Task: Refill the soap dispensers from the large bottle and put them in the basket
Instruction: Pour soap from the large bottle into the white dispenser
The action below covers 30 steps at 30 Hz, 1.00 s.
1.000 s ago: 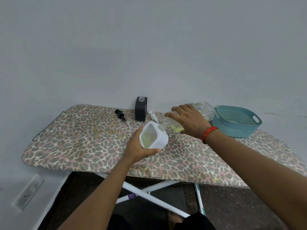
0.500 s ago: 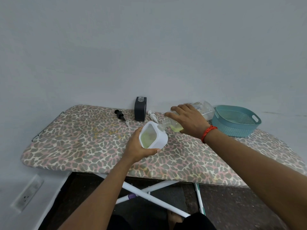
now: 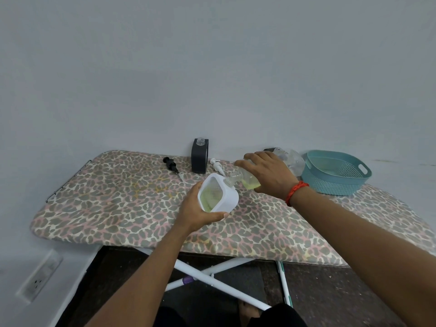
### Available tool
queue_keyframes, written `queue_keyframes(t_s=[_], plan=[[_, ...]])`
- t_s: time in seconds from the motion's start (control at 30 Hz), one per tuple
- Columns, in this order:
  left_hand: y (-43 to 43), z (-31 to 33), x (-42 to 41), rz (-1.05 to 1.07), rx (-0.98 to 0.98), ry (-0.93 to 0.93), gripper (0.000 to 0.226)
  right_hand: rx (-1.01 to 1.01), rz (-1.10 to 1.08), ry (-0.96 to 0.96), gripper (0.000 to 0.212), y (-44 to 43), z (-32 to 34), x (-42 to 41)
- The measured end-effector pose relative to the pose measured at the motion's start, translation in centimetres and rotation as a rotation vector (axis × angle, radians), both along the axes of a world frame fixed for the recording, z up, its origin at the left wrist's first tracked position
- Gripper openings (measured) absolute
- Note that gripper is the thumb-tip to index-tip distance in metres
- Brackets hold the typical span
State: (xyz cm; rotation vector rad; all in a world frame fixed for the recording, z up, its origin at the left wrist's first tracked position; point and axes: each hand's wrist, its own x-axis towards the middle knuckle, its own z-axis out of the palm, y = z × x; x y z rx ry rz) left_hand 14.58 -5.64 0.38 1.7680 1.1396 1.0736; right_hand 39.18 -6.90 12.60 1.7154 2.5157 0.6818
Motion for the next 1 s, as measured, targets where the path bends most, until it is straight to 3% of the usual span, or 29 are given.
queue_keyframes(t_s=[0.33,0.57,0.7,1.0], plan=[[0.2,-0.3,0.0,-0.002,0.008,0.008,0.098,-0.095,-0.045,0.389,0.088,-0.2,-1.8,-0.1],[0.4,-0.5,-0.1,-0.005,0.000,0.017,0.096,-0.055,-0.110,1.156,0.077,-1.5,-2.0,1.4],[0.3,-0.5,-0.1,-0.005,-0.019,0.029,0.100,-0.004,-0.154,1.494,0.074,-2.9,-2.7,2.7],[0.5,-0.6,0.0,0.014,-0.084,0.068,0.112,0.081,-0.205,1.770,0.082,-5.9,-5.7,4.5]])
